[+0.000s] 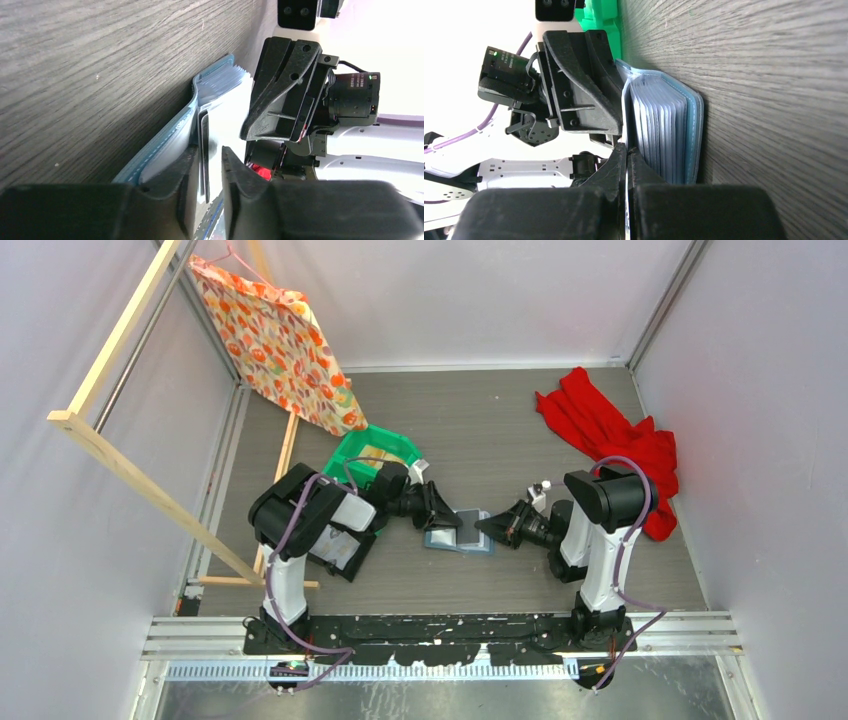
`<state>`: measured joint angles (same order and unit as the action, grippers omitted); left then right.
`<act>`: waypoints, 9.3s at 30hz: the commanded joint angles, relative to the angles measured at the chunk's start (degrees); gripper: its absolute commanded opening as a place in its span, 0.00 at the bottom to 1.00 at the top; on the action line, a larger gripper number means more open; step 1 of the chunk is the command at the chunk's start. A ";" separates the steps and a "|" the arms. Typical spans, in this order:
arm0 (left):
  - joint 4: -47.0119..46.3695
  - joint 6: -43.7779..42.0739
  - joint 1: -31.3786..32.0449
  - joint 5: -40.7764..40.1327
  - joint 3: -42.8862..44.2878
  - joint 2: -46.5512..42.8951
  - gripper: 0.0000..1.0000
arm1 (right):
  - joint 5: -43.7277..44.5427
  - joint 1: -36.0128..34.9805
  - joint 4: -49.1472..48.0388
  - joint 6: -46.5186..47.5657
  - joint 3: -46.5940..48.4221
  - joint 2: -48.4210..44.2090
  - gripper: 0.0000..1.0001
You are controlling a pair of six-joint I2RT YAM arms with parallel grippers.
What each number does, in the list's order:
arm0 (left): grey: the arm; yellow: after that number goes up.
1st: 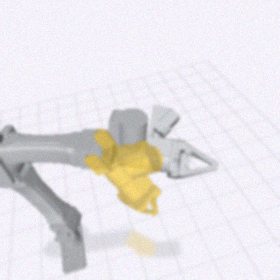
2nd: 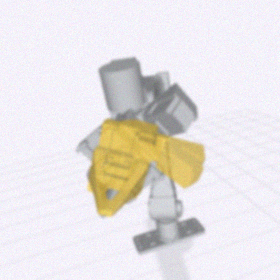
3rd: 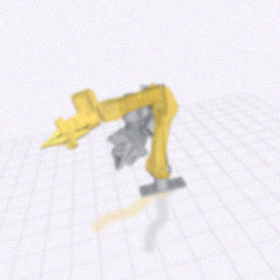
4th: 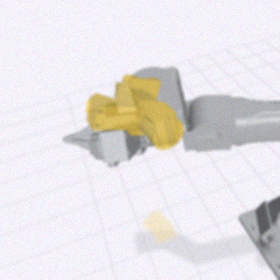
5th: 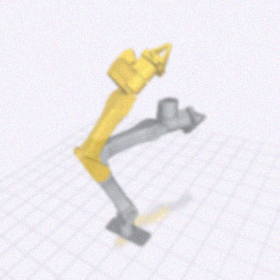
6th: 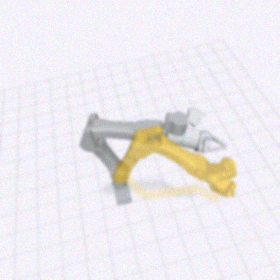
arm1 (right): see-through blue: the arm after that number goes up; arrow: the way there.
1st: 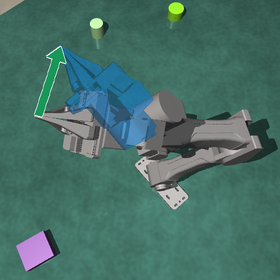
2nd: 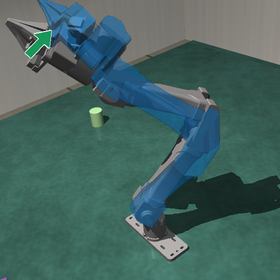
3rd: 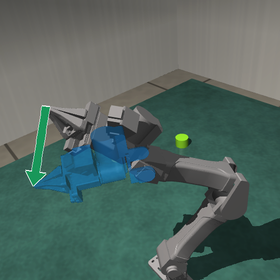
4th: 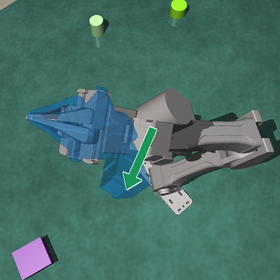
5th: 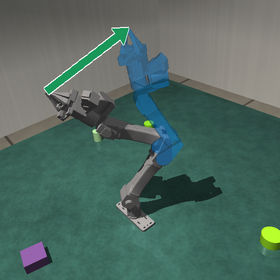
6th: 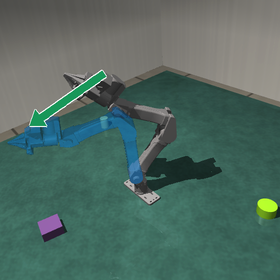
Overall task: Take the credit cards out of the card holder
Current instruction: Remove the credit card from the card holder, then place the credit card in the storage box.
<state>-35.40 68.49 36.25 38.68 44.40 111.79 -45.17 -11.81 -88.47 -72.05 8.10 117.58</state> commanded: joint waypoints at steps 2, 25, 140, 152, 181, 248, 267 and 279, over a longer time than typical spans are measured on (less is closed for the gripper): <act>-3.95 5.53 -0.26 -0.12 -1.64 1.97 0.17 | 6.85 -0.53 7.61 6.02 -1.90 6.60 0.01; -3.18 6.83 2.94 -2.54 -1.51 -2.14 0.00 | 16.76 -0.48 43.06 8.27 -5.24 -33.87 0.36; 18.17 -9.19 1.16 1.70 -2.12 -12.00 0.00 | 18.88 -0.97 77.82 19.30 1.91 -53.77 0.23; 8.81 -3.22 1.26 4.50 -3.38 -8.08 0.31 | 19.32 -1.21 78.10 19.42 2.24 -53.25 0.24; 5.69 -2.61 4.51 0.39 -6.24 -5.23 0.50 | 18.66 -1.38 78.01 19.77 2.19 -53.39 0.25; 39.67 -11.97 1.75 -0.09 2.31 -39.51 0.01 | 1.77 -1.89 88.77 19.16 19.20 -66.16 0.75; 34.90 -6.06 1.75 2.47 3.18 -43.38 0.01 | -10.13 -10.41 57.60 3.42 17.20 -56.26 0.73; 33.54 -5.48 1.67 1.83 2.79 -43.73 0.01 | -6.27 -12.08 54.00 1.52 14.85 -55.69 0.32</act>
<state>1.21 62.52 37.91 39.16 46.11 69.71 -52.73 -23.77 -30.85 -69.80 23.75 62.54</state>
